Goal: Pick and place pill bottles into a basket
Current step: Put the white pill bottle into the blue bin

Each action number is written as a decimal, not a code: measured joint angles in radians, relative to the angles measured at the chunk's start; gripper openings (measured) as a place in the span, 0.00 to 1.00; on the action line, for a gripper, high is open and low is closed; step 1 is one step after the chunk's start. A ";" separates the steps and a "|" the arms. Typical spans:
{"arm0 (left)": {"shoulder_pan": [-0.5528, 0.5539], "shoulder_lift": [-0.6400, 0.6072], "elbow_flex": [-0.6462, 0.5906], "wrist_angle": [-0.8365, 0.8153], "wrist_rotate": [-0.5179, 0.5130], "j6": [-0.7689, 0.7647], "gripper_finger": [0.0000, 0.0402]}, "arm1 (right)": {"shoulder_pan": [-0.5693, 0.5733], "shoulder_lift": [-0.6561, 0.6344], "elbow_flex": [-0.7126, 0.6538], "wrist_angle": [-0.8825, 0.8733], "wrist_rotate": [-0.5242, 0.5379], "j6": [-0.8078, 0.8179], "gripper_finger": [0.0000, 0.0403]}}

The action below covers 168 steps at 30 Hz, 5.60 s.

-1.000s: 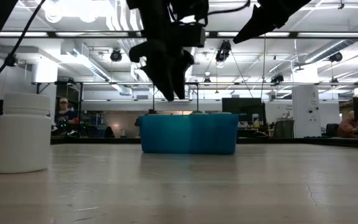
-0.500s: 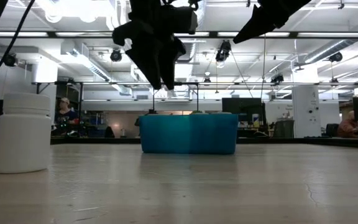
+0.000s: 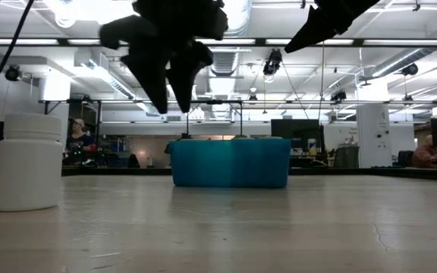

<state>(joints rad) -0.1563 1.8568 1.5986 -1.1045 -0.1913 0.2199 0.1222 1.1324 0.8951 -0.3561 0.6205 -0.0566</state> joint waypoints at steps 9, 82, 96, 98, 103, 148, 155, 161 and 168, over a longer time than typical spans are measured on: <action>-0.112 0.000 0.000 -0.066 0.003 -0.089 0.63 | 0.000 0.000 0.000 0.000 0.000 0.001 0.56; -0.359 -0.008 -0.303 0.181 0.171 -0.449 0.43 | 0.000 0.001 0.000 0.002 -0.028 0.039 0.56; -0.351 -0.010 -0.301 0.173 0.170 -0.413 0.39 | 0.000 0.001 0.000 0.002 -0.027 0.046 0.56; -0.345 -0.014 -0.290 0.158 0.168 -0.398 0.39 | 0.000 0.001 0.000 0.002 -0.027 0.046 0.56; -0.320 -0.034 -0.232 0.122 0.156 -0.380 0.39 | 0.000 0.001 0.000 0.003 -0.027 0.047 0.56; 0.195 0.148 0.243 -0.115 0.151 0.130 0.39 | 0.000 0.000 0.000 0.000 -0.027 0.038 0.56; 0.198 0.267 0.448 -0.250 0.095 0.143 0.39 | 0.000 0.000 0.000 -0.007 -0.026 0.038 0.56; 0.207 0.285 0.491 -0.243 0.092 0.189 0.39 | 0.000 -0.001 0.000 -0.024 -0.015 0.035 0.56; 0.254 0.285 0.489 -0.240 0.084 0.214 0.39 | 0.000 -0.038 0.000 -0.043 -0.015 0.035 0.56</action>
<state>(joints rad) 0.0973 2.1414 2.0874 -1.3447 -0.1068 0.4336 0.1219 1.0943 0.8951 -0.3988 0.6055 -0.0217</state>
